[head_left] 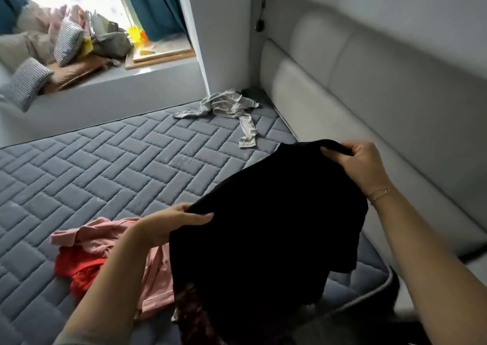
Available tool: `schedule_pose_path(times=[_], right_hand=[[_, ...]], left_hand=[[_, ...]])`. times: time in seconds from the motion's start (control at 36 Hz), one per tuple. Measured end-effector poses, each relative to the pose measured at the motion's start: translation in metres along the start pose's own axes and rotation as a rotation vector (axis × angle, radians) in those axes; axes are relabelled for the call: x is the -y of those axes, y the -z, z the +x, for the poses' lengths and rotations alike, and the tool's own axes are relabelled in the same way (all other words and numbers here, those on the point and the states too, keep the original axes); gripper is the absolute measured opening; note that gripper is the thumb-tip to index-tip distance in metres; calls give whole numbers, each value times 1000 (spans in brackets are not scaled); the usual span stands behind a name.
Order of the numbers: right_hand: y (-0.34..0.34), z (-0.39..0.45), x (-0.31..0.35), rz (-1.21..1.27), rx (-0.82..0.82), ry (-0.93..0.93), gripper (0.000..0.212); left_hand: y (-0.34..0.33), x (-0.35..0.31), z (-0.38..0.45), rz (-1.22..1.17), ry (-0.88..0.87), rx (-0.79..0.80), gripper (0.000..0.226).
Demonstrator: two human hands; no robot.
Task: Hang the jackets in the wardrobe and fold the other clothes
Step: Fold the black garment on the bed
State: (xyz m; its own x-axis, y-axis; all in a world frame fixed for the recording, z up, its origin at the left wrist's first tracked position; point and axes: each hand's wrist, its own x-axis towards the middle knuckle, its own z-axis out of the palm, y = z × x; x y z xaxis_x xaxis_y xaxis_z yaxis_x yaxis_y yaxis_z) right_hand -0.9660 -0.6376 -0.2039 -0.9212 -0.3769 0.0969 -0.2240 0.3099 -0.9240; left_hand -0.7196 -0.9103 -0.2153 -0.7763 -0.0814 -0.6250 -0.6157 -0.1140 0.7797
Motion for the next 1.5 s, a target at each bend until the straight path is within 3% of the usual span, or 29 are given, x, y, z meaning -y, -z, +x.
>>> schedule_pose_path(times=[0.17,0.28,0.39,0.56,0.72,0.83,0.94,1.11,1.22,1.33,1.42,1.5], right_hand=[[54,0,-5,-287,-272,113,39],[78,8,10,-346,-409,123,41],[101,21,24,-408,-413,29,43],[116,54,34,-398,-419,50,42],[86,100,92,-206,-408,289,34],[41,146,135,-147,-252,462,20],[-45,186,165,-254,23,662,16],[-210,186,149,-346,498,597,20],[-307,138,85,-347,787,478,38],[-352,57,-19,-225,902,312,46],[-355,2,-113,-204,934,163,50],[-338,-44,-201,-208,923,-86,45]], left_hand=[[-42,-67,-6,148,-431,-348,15],[-59,-111,-6,358,-507,-469,9],[-79,-140,-4,414,-496,-431,18],[-114,-146,-4,302,-408,-218,19],[-116,-134,2,16,-418,-246,23],[-107,-117,5,-268,-415,-265,25],[-96,-88,22,-436,-436,-405,27],[-67,-35,51,-572,-403,-627,19],[-27,23,86,-540,-297,-866,15],[26,115,139,-472,-99,-1024,24],[63,199,183,-550,103,-1062,33],[75,282,217,-603,270,-979,29]])
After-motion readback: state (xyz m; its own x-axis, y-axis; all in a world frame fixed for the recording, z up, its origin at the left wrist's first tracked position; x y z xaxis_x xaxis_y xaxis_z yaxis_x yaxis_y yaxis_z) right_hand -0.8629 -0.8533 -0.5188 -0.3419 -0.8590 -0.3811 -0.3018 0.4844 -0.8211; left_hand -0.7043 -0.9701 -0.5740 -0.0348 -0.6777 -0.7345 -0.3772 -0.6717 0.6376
